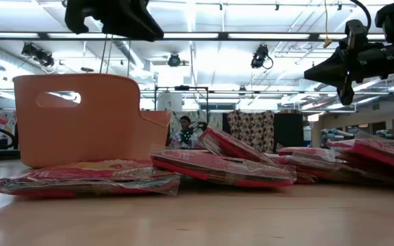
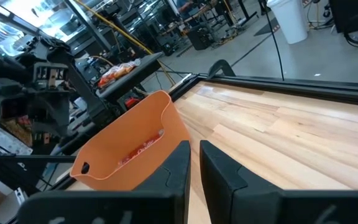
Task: Sort popcorn bags into baskets
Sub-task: Put the red popcorn bag into the orange bin
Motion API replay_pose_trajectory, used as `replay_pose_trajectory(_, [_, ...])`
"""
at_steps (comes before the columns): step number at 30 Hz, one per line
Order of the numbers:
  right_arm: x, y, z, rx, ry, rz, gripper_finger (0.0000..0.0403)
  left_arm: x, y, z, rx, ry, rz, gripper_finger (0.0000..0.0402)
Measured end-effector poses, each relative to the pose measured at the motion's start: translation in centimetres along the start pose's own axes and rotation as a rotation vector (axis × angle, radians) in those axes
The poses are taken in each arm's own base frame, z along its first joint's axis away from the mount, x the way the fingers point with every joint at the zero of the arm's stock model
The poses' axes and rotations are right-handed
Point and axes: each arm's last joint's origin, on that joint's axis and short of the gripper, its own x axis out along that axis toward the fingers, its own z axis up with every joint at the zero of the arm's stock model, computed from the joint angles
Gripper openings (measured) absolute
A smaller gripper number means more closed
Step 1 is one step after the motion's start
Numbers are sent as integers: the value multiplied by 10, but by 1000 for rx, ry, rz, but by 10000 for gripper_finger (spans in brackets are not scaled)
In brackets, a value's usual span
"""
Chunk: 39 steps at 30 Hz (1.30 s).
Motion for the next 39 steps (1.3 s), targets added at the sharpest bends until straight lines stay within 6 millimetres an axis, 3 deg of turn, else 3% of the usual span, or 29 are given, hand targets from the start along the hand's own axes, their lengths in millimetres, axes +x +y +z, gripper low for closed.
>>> replay_pose_trajectory(11, [0, 1, 1, -3, -9, 6, 40, 41, -8, 30, -191, 119, -26, 118])
replay_pose_trajectory(19, [0, 1, 2, -4, -16, 10, 40, 73, -27, 52, -90, 255, -73, 118])
replay_pose_trajectory(32, [0, 1, 1, -4, -15, 10, 40, 117, -55, 65, 74, 452, -225, 119])
replay_pose_trajectory(39, [0, 1, 2, -4, -15, 10, 40, 133, -69, 72, 164, 451, -278, 119])
